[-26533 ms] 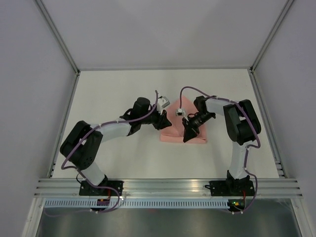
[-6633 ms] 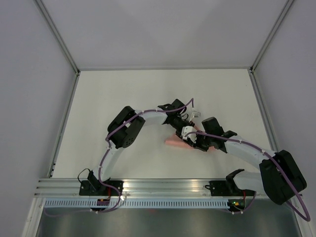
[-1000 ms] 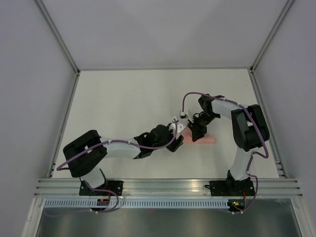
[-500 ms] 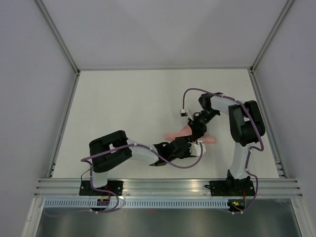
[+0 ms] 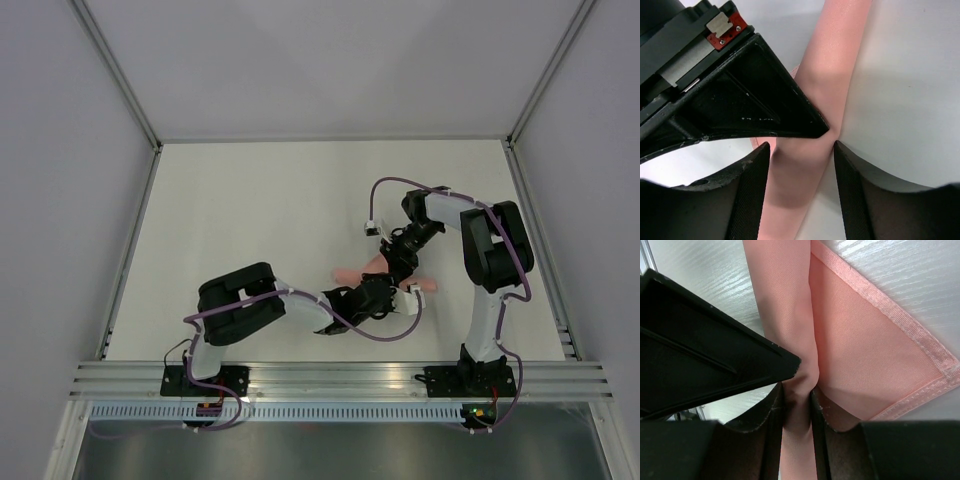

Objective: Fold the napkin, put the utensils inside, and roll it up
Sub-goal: Roll the napkin with the utensil

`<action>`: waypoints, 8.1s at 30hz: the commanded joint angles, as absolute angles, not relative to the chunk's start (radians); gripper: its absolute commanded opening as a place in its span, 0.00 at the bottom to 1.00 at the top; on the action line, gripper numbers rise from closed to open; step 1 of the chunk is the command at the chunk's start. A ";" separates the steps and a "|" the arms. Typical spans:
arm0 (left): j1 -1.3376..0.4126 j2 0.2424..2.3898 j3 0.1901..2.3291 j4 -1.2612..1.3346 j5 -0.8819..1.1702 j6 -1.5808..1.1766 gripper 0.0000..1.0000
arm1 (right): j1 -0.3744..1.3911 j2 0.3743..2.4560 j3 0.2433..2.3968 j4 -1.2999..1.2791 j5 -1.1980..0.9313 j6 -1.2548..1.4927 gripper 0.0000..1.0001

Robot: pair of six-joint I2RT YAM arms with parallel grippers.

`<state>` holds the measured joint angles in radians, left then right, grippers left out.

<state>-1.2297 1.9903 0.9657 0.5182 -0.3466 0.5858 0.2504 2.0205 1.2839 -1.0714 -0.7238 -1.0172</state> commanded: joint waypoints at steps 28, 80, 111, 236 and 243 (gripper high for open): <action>-1.046 2.077 1.137 -0.054 0.297 0.342 0.25 | 0.137 1.804 1.290 -0.965 -0.721 -0.933 0.69; -0.811 2.381 1.608 -0.495 0.928 0.060 0.32 | 0.474 1.177 0.483 -0.219 -0.403 -0.799 0.69; -0.755 2.151 1.480 -0.198 0.761 -0.130 0.51 | 0.417 1.345 0.641 -0.454 -0.544 -0.867 0.23; -0.807 2.430 1.779 -0.712 0.880 0.284 0.37 | 0.288 1.006 0.495 -0.259 -0.485 -0.857 0.71; -0.802 2.473 1.845 -0.752 0.894 0.265 0.38 | 0.413 1.081 0.460 -0.192 -0.381 -0.844 0.70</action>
